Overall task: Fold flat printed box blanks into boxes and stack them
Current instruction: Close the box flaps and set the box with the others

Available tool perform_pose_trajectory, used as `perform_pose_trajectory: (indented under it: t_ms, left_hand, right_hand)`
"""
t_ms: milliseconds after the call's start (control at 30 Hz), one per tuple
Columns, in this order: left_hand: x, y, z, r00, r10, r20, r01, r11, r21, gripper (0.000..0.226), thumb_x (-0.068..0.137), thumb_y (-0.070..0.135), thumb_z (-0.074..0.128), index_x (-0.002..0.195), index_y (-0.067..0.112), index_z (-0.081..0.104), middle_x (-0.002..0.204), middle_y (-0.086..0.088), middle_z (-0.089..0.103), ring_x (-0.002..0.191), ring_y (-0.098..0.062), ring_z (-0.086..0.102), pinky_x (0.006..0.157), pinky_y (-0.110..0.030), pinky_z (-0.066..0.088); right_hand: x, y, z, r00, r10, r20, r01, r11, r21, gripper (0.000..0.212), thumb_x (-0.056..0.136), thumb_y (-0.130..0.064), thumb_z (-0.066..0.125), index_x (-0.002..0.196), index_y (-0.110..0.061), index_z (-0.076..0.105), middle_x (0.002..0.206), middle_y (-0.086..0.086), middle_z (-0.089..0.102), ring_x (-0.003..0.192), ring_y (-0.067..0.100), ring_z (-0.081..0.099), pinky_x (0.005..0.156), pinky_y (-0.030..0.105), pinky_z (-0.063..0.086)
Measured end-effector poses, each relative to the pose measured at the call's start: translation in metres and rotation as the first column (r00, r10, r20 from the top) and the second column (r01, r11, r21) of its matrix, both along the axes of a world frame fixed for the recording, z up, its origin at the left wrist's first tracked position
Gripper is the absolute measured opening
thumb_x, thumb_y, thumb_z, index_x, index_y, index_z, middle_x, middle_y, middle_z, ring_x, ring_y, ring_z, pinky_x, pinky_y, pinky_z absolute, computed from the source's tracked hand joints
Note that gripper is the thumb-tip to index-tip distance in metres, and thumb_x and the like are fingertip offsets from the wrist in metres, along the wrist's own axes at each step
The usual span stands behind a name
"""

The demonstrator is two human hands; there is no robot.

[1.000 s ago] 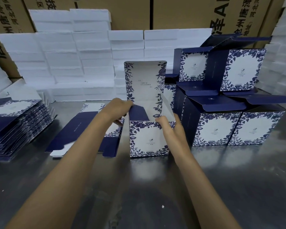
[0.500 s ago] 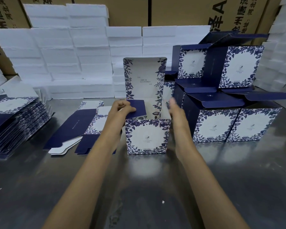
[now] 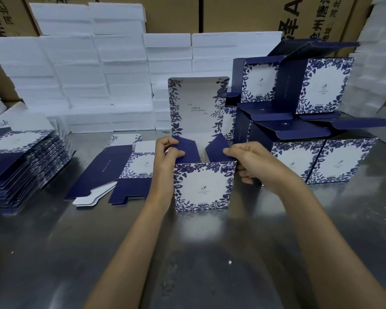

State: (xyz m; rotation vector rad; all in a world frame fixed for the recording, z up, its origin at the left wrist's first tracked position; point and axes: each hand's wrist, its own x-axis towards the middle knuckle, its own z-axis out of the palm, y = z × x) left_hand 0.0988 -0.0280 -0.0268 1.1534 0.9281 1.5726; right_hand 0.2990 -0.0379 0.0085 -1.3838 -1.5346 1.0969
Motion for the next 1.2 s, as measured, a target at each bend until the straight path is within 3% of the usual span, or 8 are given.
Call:
perform_pose_trajectory:
  t_ms: [67,167,400,633,767,933,1067,1200]
  left_hand:
    - [-0.001,0.001,-0.002,1.0,0.008,-0.026,-0.008,1.0,0.012,0.02,0.067,0.028,0.059,0.082,0.041,0.06,0.093,0.01,0.057,0.087,-0.018,0.054,0.083,-0.043,0.039]
    - [-0.004,0.003,-0.004,0.998,0.0,-0.066,0.002,1.0,0.03,0.021,0.072,0.021,0.056,0.08,0.04,0.059,0.077,0.021,0.061,0.074,-0.007,0.058,0.082,-0.04,0.039]
    - [-0.005,0.003,-0.004,0.999,-0.023,-0.034,0.024,0.999,0.033,0.02,0.071,0.018,0.057,0.076,0.036,0.06,0.072,0.018,0.061,0.072,-0.009,0.057,0.082,-0.04,0.039]
    - [-0.008,0.0,-0.001,0.998,-0.063,-0.003,0.063,0.998,0.014,0.021,0.057,0.027,0.065,0.077,0.032,0.061,0.073,0.01,0.057,0.069,-0.012,0.056,0.08,-0.04,0.037]
    - [-0.01,0.0,0.0,0.997,-0.076,0.006,0.076,0.997,0.013,0.021,0.055,0.027,0.066,0.075,0.032,0.062,0.071,0.01,0.059,0.067,-0.009,0.058,0.079,-0.036,0.04]
    - [-0.013,0.002,-0.001,0.996,-0.089,0.009,0.089,0.996,0.016,0.019,0.058,0.025,0.067,0.076,0.03,0.062,0.072,0.009,0.059,0.069,-0.011,0.058,0.079,-0.038,0.038]
    - [-0.016,0.004,0.0,0.994,-0.098,0.04,0.099,0.995,-0.012,0.014,0.067,0.017,0.07,0.077,0.026,0.064,0.077,0.006,0.063,0.081,-0.02,0.056,0.08,-0.041,0.038]
    - [-0.014,0.005,0.0,0.992,-0.048,0.119,0.049,0.999,-0.006,0.015,0.077,0.011,0.071,0.083,0.024,0.068,0.106,0.012,0.072,0.095,-0.012,0.068,0.082,-0.03,0.053]
  right_hand:
    - [0.002,0.0,0.008,1.0,0.023,0.019,-0.022,0.999,-0.03,0.025,0.101,-0.036,0.059,0.086,-0.015,0.059,0.047,-0.009,0.025,0.039,0.012,0.022,0.038,0.02,0.025]
    - [0.0,0.004,0.012,0.998,-0.026,0.063,0.026,1.0,0.001,0.032,0.097,-0.049,0.061,0.088,-0.018,0.059,0.045,-0.008,0.032,0.038,0.011,0.027,0.039,0.02,0.025]
    - [0.002,0.015,0.012,0.987,0.019,0.161,-0.025,0.999,0.04,0.039,0.104,-0.03,0.053,0.069,-0.017,0.043,0.053,0.0,0.031,0.044,0.012,0.026,0.041,0.019,0.025]
    - [-0.001,0.025,0.014,0.99,-0.009,0.138,-0.001,0.997,0.075,0.033,0.104,-0.038,0.053,0.083,-0.013,0.054,0.056,0.002,0.034,0.045,0.014,0.028,0.04,0.019,0.025]
    - [0.001,0.027,0.015,0.99,0.028,0.141,-0.037,0.998,0.056,0.045,0.105,-0.026,0.052,0.062,-0.019,0.038,0.048,-0.002,0.032,0.043,0.014,0.026,0.041,0.022,0.025]
    - [-0.003,0.031,0.013,0.994,-0.058,0.098,0.052,0.997,0.055,0.046,0.099,-0.038,0.061,0.063,-0.023,0.037,0.047,-0.008,0.037,0.038,0.01,0.032,0.038,0.018,0.027]
    - [-0.005,0.034,0.008,0.996,-0.072,0.046,0.069,0.995,0.067,0.043,0.099,-0.028,0.06,0.062,-0.023,0.04,0.049,-0.011,0.042,0.043,0.008,0.037,0.039,0.017,0.028]
    - [-0.006,0.034,0.009,0.991,-0.117,0.067,0.11,0.989,0.093,0.039,0.097,-0.034,0.064,0.065,-0.024,0.045,0.053,-0.009,0.048,0.043,0.008,0.043,0.038,0.015,0.033]
